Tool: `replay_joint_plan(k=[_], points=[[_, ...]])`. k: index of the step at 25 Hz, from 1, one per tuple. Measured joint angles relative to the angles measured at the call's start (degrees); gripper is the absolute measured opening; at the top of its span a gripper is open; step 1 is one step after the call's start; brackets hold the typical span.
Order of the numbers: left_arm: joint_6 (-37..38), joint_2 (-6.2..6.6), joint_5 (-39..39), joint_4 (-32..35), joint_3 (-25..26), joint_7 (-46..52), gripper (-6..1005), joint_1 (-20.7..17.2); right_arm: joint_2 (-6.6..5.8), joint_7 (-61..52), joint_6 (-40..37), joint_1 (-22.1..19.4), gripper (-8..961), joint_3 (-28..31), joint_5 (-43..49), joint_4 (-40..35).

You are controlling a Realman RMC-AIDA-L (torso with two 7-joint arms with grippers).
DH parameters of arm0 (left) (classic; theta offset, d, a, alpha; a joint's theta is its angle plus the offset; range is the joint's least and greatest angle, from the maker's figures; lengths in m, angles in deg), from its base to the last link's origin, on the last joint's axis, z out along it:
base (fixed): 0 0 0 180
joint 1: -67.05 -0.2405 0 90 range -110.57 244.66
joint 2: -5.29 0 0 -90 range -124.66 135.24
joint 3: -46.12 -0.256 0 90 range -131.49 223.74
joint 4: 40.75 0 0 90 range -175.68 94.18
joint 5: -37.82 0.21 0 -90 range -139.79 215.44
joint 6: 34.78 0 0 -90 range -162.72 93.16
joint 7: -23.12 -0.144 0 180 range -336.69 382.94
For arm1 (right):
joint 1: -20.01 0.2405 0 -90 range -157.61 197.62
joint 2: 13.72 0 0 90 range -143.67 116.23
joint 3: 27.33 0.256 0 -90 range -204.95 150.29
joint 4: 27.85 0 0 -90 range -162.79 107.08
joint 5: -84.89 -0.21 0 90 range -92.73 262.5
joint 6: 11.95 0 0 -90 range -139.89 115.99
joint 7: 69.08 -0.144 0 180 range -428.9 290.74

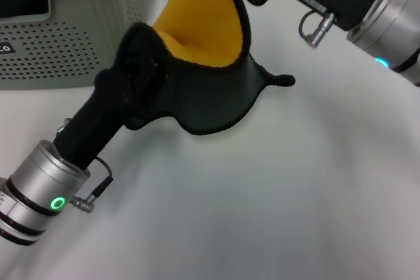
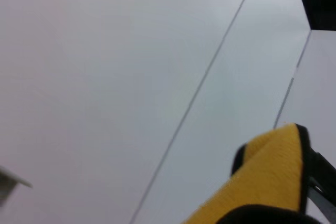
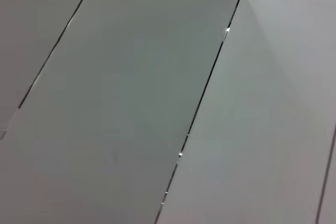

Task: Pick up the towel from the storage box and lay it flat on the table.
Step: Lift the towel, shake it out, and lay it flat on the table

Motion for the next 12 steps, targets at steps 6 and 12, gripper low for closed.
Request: replay_joint_plan(k=[6,12], points=[[-0.43,-0.12,-3.52,0.04,0.05,-1.69,367,-0.65,-0.12,-0.40,0.00,-1.12,21,-2.52,-0.04,-0.58],[-0.62,-0.13,-5.51,0.44,0.09,-1.73,367,0.00,-0.21,-1.16,0.87,-1.62,22,-3.81,-0.08,1.12]])
